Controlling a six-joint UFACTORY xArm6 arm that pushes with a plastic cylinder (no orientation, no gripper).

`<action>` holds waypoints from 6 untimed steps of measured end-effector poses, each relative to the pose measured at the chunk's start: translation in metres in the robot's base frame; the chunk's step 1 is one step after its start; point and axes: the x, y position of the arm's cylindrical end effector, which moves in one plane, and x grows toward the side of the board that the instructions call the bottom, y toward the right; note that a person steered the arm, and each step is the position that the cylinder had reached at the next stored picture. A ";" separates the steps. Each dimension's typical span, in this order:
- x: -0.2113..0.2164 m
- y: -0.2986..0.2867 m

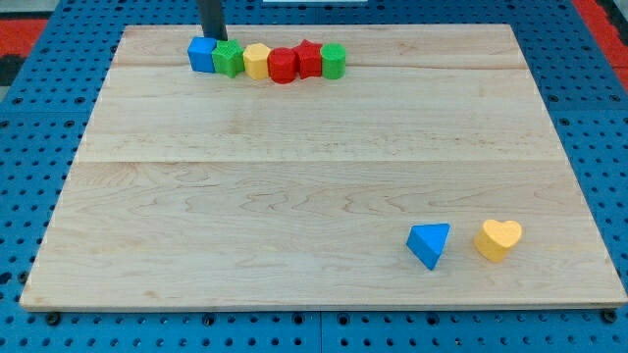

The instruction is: Separate the green circle from the red star

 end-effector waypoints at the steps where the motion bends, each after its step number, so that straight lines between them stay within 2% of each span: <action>1: -0.013 0.054; 2: -0.006 0.104; 3: -0.002 0.128; 6: 0.030 0.147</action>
